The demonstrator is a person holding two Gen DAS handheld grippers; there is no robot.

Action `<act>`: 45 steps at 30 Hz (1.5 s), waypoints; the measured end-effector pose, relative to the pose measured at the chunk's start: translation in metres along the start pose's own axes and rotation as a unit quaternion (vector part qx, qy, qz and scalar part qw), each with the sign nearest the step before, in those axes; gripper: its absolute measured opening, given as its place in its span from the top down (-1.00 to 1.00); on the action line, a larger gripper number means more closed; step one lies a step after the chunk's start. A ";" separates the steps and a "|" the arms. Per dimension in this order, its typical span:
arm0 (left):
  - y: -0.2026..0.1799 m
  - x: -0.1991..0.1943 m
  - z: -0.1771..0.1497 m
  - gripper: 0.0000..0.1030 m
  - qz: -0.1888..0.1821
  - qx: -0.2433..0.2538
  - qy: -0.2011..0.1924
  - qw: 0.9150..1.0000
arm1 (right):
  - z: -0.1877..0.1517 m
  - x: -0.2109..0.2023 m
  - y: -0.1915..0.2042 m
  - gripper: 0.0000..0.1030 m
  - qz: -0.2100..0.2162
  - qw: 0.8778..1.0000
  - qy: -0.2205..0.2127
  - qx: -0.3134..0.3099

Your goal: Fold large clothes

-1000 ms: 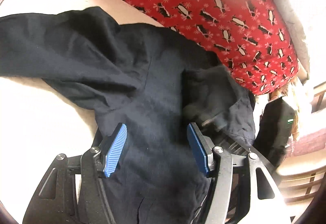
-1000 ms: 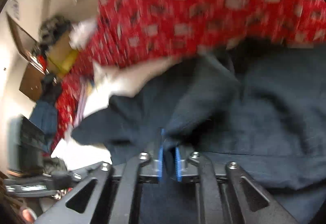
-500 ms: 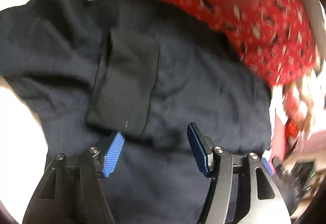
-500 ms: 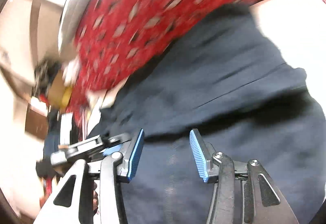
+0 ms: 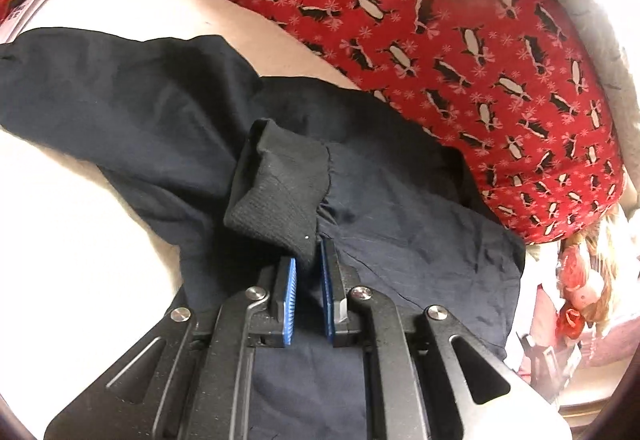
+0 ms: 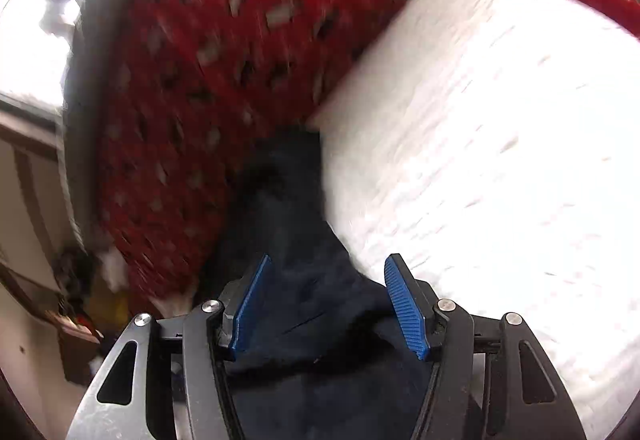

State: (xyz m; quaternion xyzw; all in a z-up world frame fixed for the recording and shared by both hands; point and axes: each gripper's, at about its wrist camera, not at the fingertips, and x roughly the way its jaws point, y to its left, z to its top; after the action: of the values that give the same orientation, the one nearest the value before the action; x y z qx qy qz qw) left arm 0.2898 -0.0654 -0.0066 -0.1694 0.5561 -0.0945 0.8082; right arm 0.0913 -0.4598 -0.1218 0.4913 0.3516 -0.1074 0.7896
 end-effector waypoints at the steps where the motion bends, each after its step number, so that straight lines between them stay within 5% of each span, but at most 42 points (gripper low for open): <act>1: 0.002 0.000 0.000 0.83 0.001 -0.001 0.003 1.000 | -0.001 0.012 0.008 -0.09 -0.006 0.999 0.030 -0.031; 2: 0.001 0.000 -0.001 0.83 0.001 -0.002 0.005 1.000 | -0.001 0.012 0.015 0.18 -0.017 0.998 0.028 -0.057; 3: 0.001 0.000 -0.003 0.83 -0.006 -0.001 0.009 1.000 | 0.000 0.007 0.021 0.83 -0.015 0.997 0.020 -0.075; 7: -0.010 0.016 -0.017 0.81 0.006 0.031 0.024 0.999 | 0.002 -0.037 0.022 0.93 -0.004 0.993 -0.057 -0.102; 10: -0.018 0.050 -0.033 0.71 0.064 0.078 0.055 0.993 | 0.002 -0.011 -0.007 0.94 -0.060 0.994 0.014 -0.086; 12: -0.019 0.047 -0.040 0.71 0.067 0.106 0.038 0.991 | 0.000 -0.013 -0.009 0.93 -0.055 0.995 0.016 -0.079; 17: 0.003 -0.006 -0.045 0.71 -0.031 0.065 0.003 0.997 | 0.000 -0.051 0.041 0.73 -0.014 0.989 -0.063 -0.136; 19: 0.001 -0.011 -0.040 0.71 -0.054 0.058 -0.001 0.997 | -0.004 -0.043 0.059 0.44 -0.008 0.986 -0.057 -0.158; 25: -0.011 0.052 -0.032 0.74 0.002 0.084 0.062 0.995 | -0.033 0.038 0.080 0.42 -0.083 0.981 0.057 -0.164; 30: 0.005 0.008 -0.016 0.73 -0.045 0.065 0.034 0.996 | -0.067 0.040 0.143 0.42 -0.037 0.972 0.000 -0.231; 32: 0.025 -0.015 -0.002 0.70 -0.055 0.042 0.007 0.998 | -0.083 0.060 0.177 0.33 -0.017 0.963 0.028 -0.267; 34: 0.056 -0.038 0.014 0.43 -0.051 0.007 -0.019 0.998 | -0.100 0.089 0.205 0.32 -0.004 0.956 0.065 -0.286; 37: 0.126 -0.065 0.039 0.23 -0.010 -0.068 -0.057 0.996 | -0.137 0.125 0.228 0.32 0.007 0.947 0.099 -0.306; 40: 0.207 -0.078 0.060 0.23 0.028 -0.159 -0.074 0.984 | -0.169 0.153 0.225 0.26 -0.018 0.935 0.100 -0.339; 42: 0.266 -0.083 0.070 0.23 0.053 -0.223 -0.077 0.970 | -0.190 0.152 0.226 0.24 -0.013 0.925 0.036 -0.378; 45: 0.324 -0.086 0.078 0.23 0.078 -0.279 -0.074 0.954 | -0.192 0.147 0.228 0.23 -0.009 0.926 0.034 -0.375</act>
State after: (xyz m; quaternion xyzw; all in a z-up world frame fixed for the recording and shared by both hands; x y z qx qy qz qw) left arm 0.3199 0.2770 -0.0300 -0.3513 0.5105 0.1405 0.7721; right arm 0.2298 -0.1580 -0.1112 0.1593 0.3976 0.0419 0.9026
